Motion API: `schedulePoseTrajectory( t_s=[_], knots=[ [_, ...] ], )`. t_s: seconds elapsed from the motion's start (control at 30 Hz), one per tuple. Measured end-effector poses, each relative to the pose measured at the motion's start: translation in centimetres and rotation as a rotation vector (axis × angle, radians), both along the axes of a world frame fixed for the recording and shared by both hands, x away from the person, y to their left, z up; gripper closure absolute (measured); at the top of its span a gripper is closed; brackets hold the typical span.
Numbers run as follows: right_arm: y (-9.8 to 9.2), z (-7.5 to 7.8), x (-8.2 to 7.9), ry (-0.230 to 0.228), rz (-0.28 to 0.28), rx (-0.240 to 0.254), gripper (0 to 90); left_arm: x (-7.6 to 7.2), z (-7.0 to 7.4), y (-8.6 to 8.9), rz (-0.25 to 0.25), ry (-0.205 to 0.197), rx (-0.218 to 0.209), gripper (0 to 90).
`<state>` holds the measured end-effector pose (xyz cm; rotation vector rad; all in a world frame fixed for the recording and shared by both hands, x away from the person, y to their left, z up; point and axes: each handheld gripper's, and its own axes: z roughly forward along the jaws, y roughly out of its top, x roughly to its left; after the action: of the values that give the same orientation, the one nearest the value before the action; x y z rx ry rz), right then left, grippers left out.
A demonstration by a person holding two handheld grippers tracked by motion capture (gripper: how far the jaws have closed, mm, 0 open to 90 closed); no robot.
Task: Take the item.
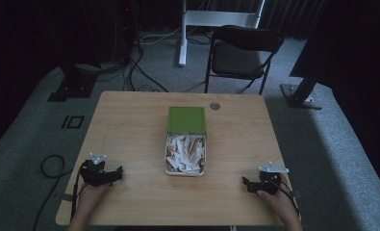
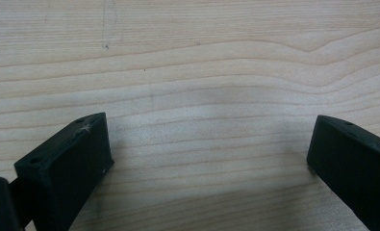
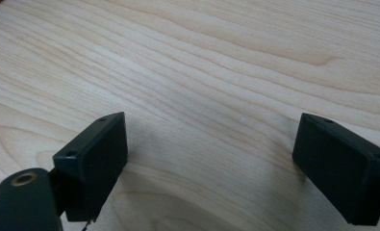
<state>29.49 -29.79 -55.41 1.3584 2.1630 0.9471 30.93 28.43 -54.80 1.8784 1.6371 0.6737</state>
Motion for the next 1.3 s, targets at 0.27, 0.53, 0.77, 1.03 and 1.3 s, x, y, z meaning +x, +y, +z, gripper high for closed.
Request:
schedulePoseTrajectory(
  t_s=[0.27,0.53,0.77,1.03,1.3],
  knots=[
    [0.0,0.0,0.0,0.000,0.000,0.000,11.7,0.0,0.0,0.0,0.000,0.000,0.000,2.3],
    [0.0,0.0,0.0,0.000,0.000,0.000,11.7,0.0,0.0,0.0,0.000,0.001,0.000,2.4],
    [0.0,0.0,0.0,0.000,0.000,-0.001,11.8,0.0,0.0,0.0,0.000,0.000,0.000,2.3],
    [0.2,0.0,0.1,0.000,-0.014,0.009,13.2,0.0,0.0,0.0,0.000,0.000,0.000,2.3],
    [1.3,1.0,0.9,-0.010,0.009,0.037,13.9,0.0,0.0,0.0,0.000,0.000,0.000,2.3]
  ],
)
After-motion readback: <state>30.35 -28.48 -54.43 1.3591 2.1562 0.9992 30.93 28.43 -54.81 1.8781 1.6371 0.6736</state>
